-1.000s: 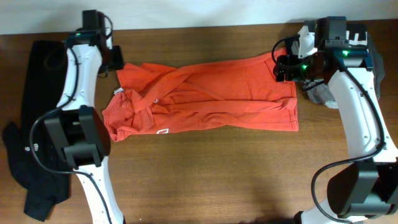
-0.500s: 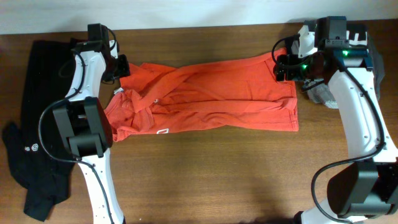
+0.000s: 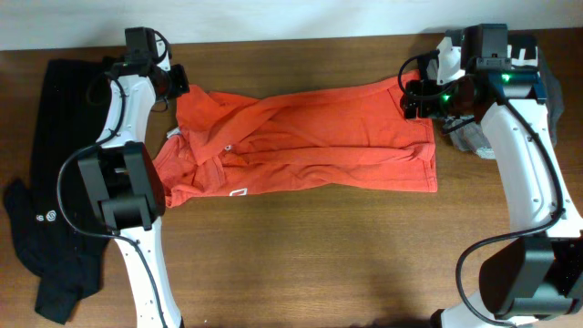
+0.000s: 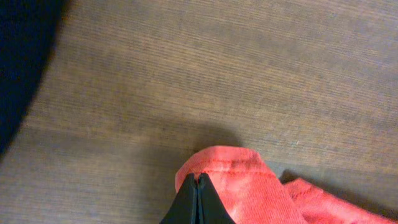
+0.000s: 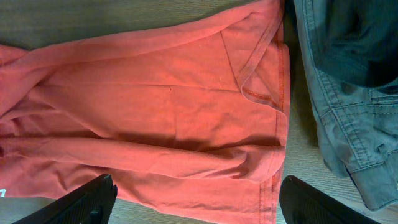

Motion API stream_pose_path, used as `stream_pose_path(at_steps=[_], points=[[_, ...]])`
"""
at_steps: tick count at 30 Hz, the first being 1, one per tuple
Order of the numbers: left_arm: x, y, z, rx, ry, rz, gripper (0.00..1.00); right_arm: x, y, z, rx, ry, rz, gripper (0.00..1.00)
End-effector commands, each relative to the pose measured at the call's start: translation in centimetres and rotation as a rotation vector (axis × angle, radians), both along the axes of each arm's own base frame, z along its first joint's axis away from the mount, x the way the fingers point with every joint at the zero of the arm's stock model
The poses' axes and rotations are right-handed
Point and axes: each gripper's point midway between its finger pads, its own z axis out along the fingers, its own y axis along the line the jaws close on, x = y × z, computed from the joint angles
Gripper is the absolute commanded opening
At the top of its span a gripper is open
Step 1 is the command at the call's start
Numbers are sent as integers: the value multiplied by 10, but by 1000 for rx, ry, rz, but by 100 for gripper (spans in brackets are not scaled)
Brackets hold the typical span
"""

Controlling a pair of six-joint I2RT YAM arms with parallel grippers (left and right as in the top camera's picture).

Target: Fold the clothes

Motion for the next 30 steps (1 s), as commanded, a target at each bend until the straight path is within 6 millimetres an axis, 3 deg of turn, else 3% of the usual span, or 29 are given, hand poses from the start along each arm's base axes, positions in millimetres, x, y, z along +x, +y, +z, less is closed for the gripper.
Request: stream_pose_path(at_steps=[1,5,16,24,30], points=[[11,-10,9,-10,-48,-20,1,3,1,-4,-14,3,7,89],[27,-9,41,-3,-128,-21,1,5,0,-3,-14,-9,7,88],[62,-8,156,16,-396,-26,1,15,0,-3,-15,-36,7,89],[64,-34,194,-25,-480,-112,1,34,-1,-24,-17,-38,10,88],[65,-57,226,67,-560,-201,1,50,-2,-35,-18,-64,9,89]])
